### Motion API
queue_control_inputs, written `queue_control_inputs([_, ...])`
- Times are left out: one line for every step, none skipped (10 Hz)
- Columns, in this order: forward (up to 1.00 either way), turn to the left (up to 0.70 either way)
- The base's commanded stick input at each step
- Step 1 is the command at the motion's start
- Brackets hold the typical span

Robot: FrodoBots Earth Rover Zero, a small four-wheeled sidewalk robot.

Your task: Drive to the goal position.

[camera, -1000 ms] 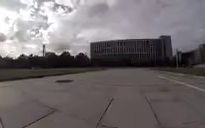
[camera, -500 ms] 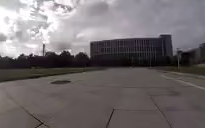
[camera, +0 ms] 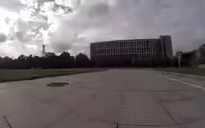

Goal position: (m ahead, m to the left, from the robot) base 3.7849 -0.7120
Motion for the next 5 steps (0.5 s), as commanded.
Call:
queue_control_inputs([0.7, 0.0])
queue_control_inputs([0.7, 0.01])
queue_control_inputs([0.7, 0.26])
queue_control_inputs([0.7, 0.35])
queue_control_inputs([0.7, 0.35])
